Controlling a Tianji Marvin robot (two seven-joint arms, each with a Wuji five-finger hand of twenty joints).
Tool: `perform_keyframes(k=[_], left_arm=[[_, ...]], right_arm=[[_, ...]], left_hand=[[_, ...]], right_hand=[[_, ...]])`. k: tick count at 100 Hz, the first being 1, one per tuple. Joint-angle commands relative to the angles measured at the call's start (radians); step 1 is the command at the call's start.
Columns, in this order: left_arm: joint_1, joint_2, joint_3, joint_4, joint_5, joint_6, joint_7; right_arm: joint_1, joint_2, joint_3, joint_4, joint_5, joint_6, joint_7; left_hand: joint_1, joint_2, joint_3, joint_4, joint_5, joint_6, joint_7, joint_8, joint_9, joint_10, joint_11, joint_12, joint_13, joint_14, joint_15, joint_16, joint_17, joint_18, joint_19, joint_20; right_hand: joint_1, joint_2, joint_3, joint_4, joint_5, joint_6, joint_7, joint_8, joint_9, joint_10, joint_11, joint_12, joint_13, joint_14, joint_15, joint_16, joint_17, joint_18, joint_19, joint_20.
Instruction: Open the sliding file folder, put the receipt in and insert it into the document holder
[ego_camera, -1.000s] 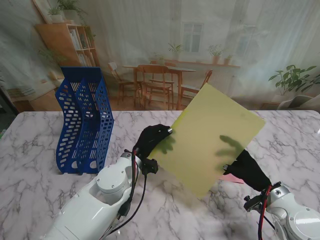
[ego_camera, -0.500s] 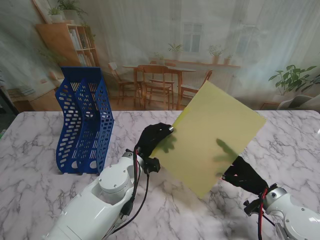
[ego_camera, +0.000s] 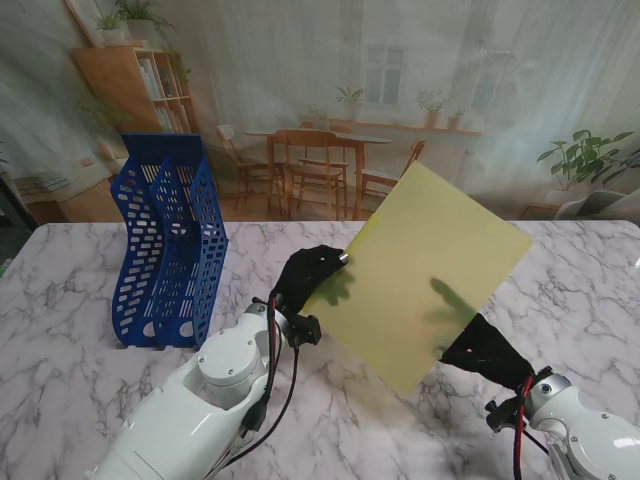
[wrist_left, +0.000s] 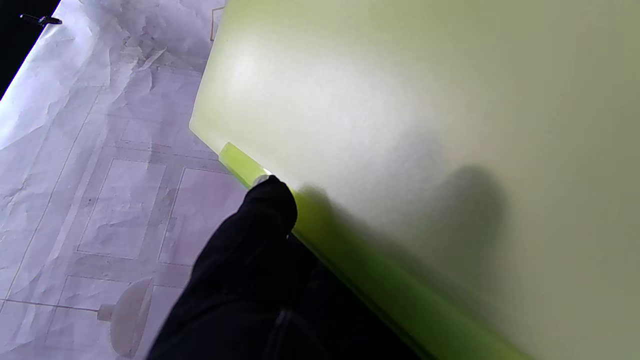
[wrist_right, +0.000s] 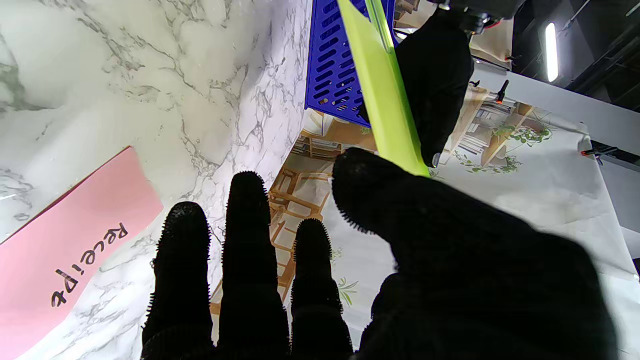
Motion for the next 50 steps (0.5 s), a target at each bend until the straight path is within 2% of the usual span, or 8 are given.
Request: perform_keyframes(k=[1, 15, 23, 28, 38, 44, 46, 50], left_arm=[[-0.003, -0.005, 0.003, -0.003, 0.001, 0.004, -0.012], [-0.002, -0.004, 0.005, -0.005, 0.003, 0.006, -0.015], [-0.004, -0.003, 0.006, -0.003, 0.006, 0.004, -0.016], [-0.004, -0.004, 0.006, -0.001, 0.005, 0.002, -0.016], [-0.002, -0.002, 0.006, -0.002, 0.004, -0.001, -0.023], [-0.001, 0.002, 0.007, 0.000, 0.009, -0.006, -0.033], [-0.001, 0.002, 0.008, 0.000, 0.011, -0.008, -0.035], [0.000, 0.004, 0.008, 0.001, 0.013, -0.010, -0.040]], right_arm=[[-0.009, 0.003, 0.004, -0.005, 0.006, 0.010, 0.014], [-0.007, 0.005, 0.006, 0.000, 0.019, 0.004, 0.027], [-0.007, 0.008, 0.008, 0.000, 0.026, 0.003, 0.041], [-0.007, 0.012, 0.011, 0.001, 0.026, 0.006, 0.061], [-0.005, 0.011, 0.009, 0.001, 0.037, 0.017, 0.064], [-0.004, 0.010, 0.008, 0.002, 0.044, 0.020, 0.065], [-0.004, 0.009, 0.006, 0.002, 0.046, 0.021, 0.060], [-0.002, 0.005, 0.003, 0.002, 0.049, 0.023, 0.047]], left_hand=[[0.073, 0.025, 0.105, 0.005, 0.030, -0.109, 0.114, 0.017, 0.026, 0.002, 0.031, 0.013, 0.019, 0.071, 0.034, -0.008, 0.047, -0.056, 0.060, -0.008], [0.073, 0.025, 0.104, 0.005, 0.029, -0.108, 0.113, 0.016, 0.024, 0.002, 0.030, 0.013, 0.017, 0.072, 0.035, -0.008, 0.047, -0.056, 0.061, -0.009], [0.073, 0.025, 0.104, 0.005, 0.027, -0.107, 0.112, 0.015, 0.024, 0.002, 0.030, 0.013, 0.017, 0.071, 0.035, -0.008, 0.047, -0.056, 0.060, -0.010], [0.073, 0.026, 0.104, 0.005, 0.028, -0.106, 0.113, 0.015, 0.023, 0.002, 0.030, 0.013, 0.016, 0.073, 0.035, -0.008, 0.047, -0.056, 0.060, -0.010], [0.073, 0.026, 0.105, 0.006, 0.027, -0.107, 0.113, 0.014, 0.023, 0.002, 0.031, 0.014, 0.016, 0.073, 0.036, -0.008, 0.044, -0.055, 0.060, -0.010], [0.073, 0.025, 0.104, 0.005, 0.027, -0.108, 0.113, 0.014, 0.023, 0.002, 0.031, 0.014, 0.016, 0.073, 0.036, -0.008, 0.043, -0.057, 0.061, -0.010], [0.073, 0.025, 0.103, 0.005, 0.027, -0.108, 0.114, 0.014, 0.023, 0.001, 0.031, 0.014, 0.016, 0.072, 0.036, -0.008, 0.043, -0.057, 0.061, -0.010], [0.073, 0.025, 0.103, 0.005, 0.027, -0.109, 0.114, 0.014, 0.023, 0.000, 0.031, 0.014, 0.016, 0.073, 0.036, -0.008, 0.043, -0.058, 0.061, -0.010]], right_hand=[[-0.045, 0.013, -0.042, -0.013, -0.006, -0.011, -0.012, 0.013, -0.034, -0.010, -0.019, -0.009, -0.020, -0.004, -0.027, -0.009, -0.016, 0.008, -0.015, -0.007], [-0.095, 0.014, -0.159, -0.032, -0.005, 0.000, -0.009, 0.007, -0.043, 0.000, -0.029, -0.015, -0.035, 0.002, -0.040, -0.009, -0.032, 0.027, -0.040, 0.009], [-0.122, 0.025, -0.216, -0.050, -0.006, 0.004, -0.008, 0.012, -0.065, 0.025, -0.042, -0.021, -0.060, 0.008, -0.058, -0.013, -0.053, 0.045, -0.067, 0.015], [-0.187, 0.032, -0.267, -0.069, -0.007, 0.013, -0.014, 0.007, -0.090, 0.041, -0.052, -0.026, -0.079, 0.012, -0.069, -0.014, -0.067, 0.055, -0.083, 0.019], [-0.242, 0.045, -0.313, -0.095, -0.001, -0.014, -0.010, -0.001, -0.110, 0.065, -0.051, -0.027, -0.105, 0.023, -0.079, -0.012, -0.083, 0.074, -0.106, 0.031], [-0.284, 0.049, -0.331, -0.109, -0.006, -0.024, 0.007, 0.031, -0.135, 0.073, -0.053, -0.030, -0.120, 0.025, -0.089, -0.013, -0.085, 0.088, -0.123, 0.047], [-0.299, 0.053, -0.348, -0.111, -0.007, -0.025, 0.010, 0.099, -0.147, 0.074, -0.059, -0.035, -0.123, 0.026, -0.092, -0.012, -0.084, 0.094, -0.135, 0.069], [-0.324, 0.067, -0.388, -0.124, -0.005, -0.014, 0.037, 0.148, -0.139, 0.093, -0.057, -0.034, -0.128, 0.034, -0.100, -0.017, -0.083, 0.105, -0.144, 0.078]])
